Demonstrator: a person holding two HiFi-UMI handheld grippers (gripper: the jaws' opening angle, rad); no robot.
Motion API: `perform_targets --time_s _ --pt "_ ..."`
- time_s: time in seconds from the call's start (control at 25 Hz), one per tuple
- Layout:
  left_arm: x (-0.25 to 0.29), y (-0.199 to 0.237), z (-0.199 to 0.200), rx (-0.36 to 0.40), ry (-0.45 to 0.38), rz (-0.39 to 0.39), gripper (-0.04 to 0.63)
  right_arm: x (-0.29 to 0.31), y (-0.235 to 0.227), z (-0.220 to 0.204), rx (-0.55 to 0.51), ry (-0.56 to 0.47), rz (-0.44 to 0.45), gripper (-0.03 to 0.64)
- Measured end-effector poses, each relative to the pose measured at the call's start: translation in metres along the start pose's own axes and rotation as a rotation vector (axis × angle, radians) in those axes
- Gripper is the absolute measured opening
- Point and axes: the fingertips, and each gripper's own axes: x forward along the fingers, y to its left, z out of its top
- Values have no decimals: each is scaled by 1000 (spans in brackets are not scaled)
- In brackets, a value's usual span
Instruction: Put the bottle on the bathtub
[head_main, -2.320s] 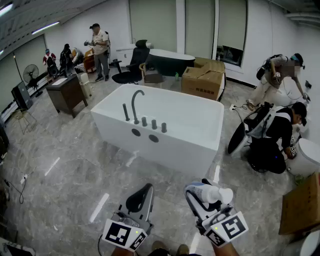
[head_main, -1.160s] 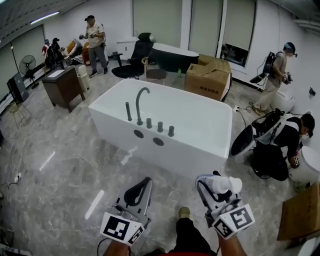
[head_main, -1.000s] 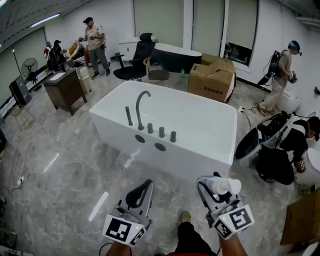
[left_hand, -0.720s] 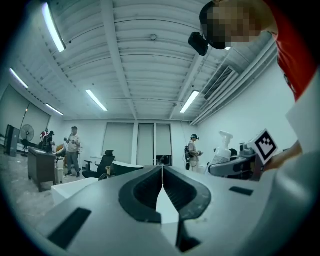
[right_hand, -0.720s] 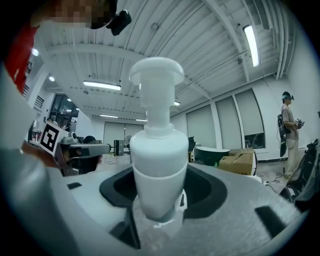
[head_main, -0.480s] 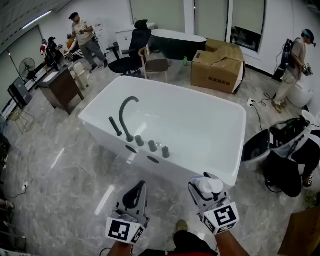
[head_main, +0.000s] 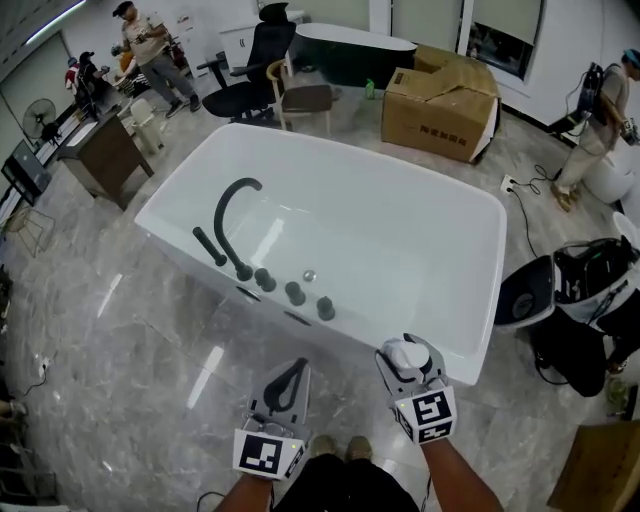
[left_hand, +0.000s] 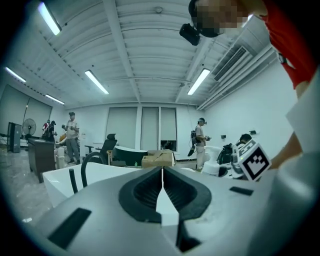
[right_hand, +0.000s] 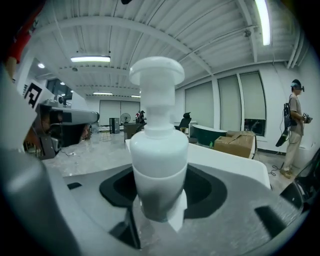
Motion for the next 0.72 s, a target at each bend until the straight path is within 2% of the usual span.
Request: perform_targets --time_s 0.12,0.28,0.4,0.72 --pt "23 4 -28 4 56 -26 14 32 -12 -33 21 43 -22 238" --pt "54 10 -54 17 79 -62 14 71 -24 -77 29 111 -35 238" --pt "68 17 -74 0 98 -74 14 96 -27 -104 13 155 -29 238" --pt "85 26 -104 -35 149 -88 14 138 -33 -136 -3 198 -9 239"
